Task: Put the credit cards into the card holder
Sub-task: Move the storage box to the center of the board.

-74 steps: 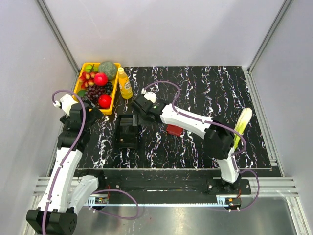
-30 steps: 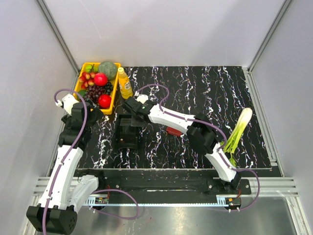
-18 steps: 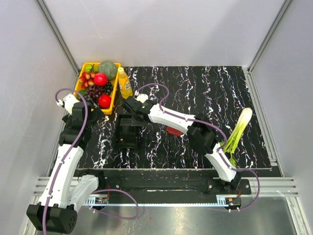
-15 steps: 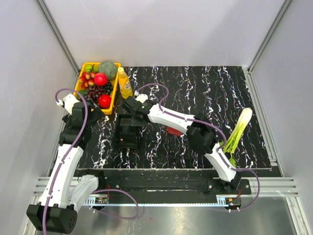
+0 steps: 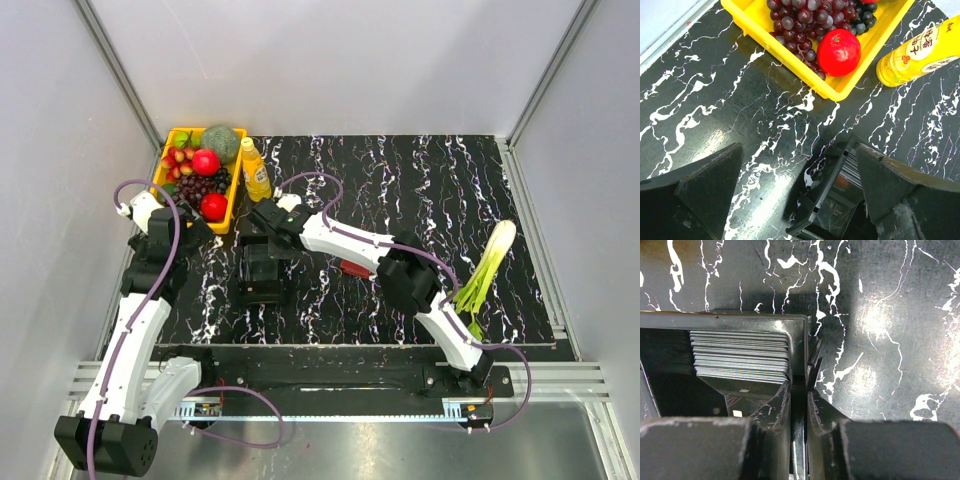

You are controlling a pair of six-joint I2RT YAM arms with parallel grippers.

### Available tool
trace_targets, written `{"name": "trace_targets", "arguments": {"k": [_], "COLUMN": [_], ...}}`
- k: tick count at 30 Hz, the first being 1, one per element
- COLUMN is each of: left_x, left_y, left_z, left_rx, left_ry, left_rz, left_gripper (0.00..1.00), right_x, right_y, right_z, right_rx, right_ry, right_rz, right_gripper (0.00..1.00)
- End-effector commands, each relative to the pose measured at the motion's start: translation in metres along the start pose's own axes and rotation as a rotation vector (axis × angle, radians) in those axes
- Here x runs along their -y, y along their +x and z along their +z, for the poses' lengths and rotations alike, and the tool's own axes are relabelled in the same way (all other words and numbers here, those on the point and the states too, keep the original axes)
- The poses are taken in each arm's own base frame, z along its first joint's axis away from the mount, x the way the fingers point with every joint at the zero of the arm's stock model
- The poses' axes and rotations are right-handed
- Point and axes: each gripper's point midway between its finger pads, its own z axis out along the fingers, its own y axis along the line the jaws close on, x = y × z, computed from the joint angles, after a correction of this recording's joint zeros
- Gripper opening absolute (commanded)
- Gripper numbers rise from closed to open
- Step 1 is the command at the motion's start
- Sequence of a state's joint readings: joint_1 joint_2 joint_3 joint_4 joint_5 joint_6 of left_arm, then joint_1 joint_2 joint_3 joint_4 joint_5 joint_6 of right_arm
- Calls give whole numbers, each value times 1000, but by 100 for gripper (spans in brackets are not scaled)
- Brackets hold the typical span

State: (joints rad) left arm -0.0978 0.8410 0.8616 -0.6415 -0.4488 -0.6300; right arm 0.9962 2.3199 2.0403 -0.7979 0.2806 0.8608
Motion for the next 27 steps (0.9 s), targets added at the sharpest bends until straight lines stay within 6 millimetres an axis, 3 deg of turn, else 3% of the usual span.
{"name": "trace_targets", "arguments": {"k": [1,3,5,15,27], "left_x": [5,5,6,6,7], "left_y": [-4,-4,-2,-3,0], "left_z": [1,2,2,2,4], "left_rx": [11,9,3,1,-12], "left_ry": [18,18,20,24,24], "left_rz": [-12,-12,-7,-1,6], "left_gripper": [99,99,99,99,99], "right_x": [-13,-14,-12,-5,60], "right_y": [-23,-26,-30,-63,-125], "right_z": [-26,-29,-33,-54,-42], "right_rx": [80,89,100,147,188], "right_ry": [-30,-32,-27,-25,26], "right_rz": [6,7,4,33,153], "right_gripper": [9,8,0,0,0]}}
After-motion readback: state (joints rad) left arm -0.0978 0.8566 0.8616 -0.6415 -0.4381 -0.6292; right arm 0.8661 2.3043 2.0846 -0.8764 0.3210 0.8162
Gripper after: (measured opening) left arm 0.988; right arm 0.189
